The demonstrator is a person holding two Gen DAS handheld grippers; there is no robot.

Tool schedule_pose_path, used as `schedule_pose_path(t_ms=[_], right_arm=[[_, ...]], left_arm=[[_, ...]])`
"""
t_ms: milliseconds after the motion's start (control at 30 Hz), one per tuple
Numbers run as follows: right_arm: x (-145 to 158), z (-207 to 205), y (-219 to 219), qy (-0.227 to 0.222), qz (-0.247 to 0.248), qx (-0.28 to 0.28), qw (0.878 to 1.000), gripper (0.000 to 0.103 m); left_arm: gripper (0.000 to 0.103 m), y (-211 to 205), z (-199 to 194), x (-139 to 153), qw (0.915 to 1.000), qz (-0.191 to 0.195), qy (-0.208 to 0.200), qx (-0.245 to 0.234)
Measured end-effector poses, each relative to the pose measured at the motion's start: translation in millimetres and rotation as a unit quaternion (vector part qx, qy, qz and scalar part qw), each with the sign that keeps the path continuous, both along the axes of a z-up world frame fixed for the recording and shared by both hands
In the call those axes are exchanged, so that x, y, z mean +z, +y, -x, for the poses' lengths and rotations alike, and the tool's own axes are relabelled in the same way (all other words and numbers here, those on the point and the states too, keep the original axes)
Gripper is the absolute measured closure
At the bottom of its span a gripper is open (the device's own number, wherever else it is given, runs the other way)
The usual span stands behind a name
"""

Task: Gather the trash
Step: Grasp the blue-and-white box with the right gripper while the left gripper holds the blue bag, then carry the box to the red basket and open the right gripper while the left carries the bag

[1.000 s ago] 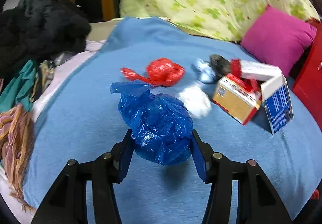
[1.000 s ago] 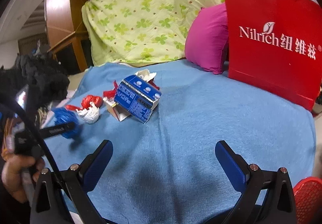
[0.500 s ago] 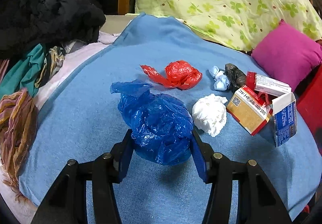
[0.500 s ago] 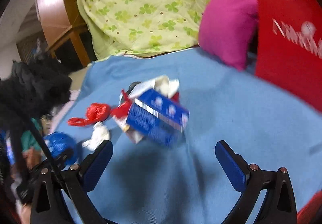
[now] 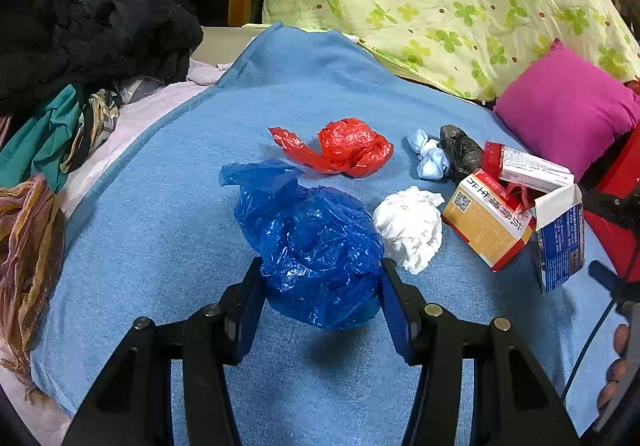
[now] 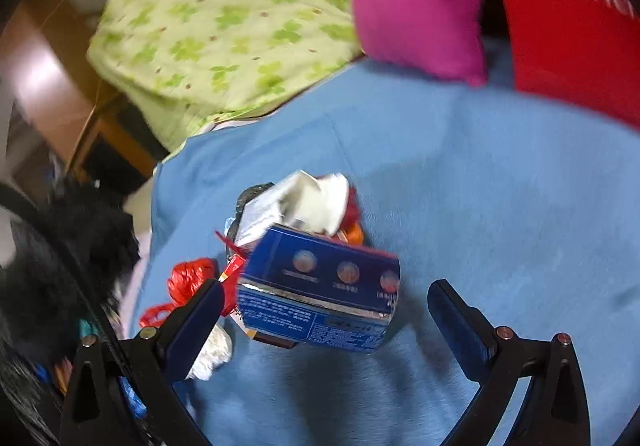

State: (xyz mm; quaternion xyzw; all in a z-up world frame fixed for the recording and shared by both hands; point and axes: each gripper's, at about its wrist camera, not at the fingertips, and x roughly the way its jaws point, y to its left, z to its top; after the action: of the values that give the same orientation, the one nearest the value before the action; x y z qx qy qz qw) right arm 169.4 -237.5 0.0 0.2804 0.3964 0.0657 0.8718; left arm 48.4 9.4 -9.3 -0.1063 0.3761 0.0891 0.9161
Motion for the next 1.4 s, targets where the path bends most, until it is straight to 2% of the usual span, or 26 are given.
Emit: schedule_pose_path(t_ms=[200, 467, 733, 867, 900, 933, 967, 1133, 1400], right_arm=[[-14.5, -10.1, -1.1, 0.016, -0.029, -0.011, 0.999, 0.000], [-11.9, -13.4, 0.2, 0.016, -0.037, -0.009, 0.999, 0.000], [-7.2, -21.5, 11.0, 0.028, 0.003, -0.024, 0.999, 0.000], [-13.8, -21.8, 12.9, 0.033, 0.010, 0.001, 0.999, 0.001], [-14.2, -19.4, 11.6, 0.030, 0.013, 0.004, 0.999, 0.003], [-14.0, -17.6, 10.2, 0.026, 0.014, 0.007, 1.000, 0.012], [-13.7, -15.7, 9.0, 0.025, 0.013, 0.013, 1.000, 0.012], [-3.2, 2.7, 5.9, 0.007, 0.044, 0.038, 0.998, 0.013], [22.0, 49.9, -16.2, -0.030, 0.109, 0.043, 0.993, 0.013]], left_arm=[[0.047, -2.8, -1.5, -1.1, 1.0000, -0.007, 0.001, -0.005], [0.047, -5.2, -1.9, -2.0, 0.9999, -0.012, 0.002, -0.007], [0.047, -7.8, -2.7, -2.0, 0.9998, -0.017, 0.001, -0.012], [0.047, -7.6, -2.7, -2.0, 0.9998, -0.018, 0.001, -0.012], [0.047, -7.8, -2.7, -1.8, 0.9997, -0.019, 0.000, -0.013], [0.047, -8.7, -2.5, -1.7, 0.9997, -0.020, 0.000, -0.013], [0.047, -9.2, -2.3, -1.5, 0.9997, -0.020, -0.001, -0.013], [0.047, -10.7, -1.2, -1.5, 0.9996, -0.025, -0.002, -0.012], [0.047, -18.8, 4.9, -0.5, 0.9990, -0.041, -0.010, -0.016]])
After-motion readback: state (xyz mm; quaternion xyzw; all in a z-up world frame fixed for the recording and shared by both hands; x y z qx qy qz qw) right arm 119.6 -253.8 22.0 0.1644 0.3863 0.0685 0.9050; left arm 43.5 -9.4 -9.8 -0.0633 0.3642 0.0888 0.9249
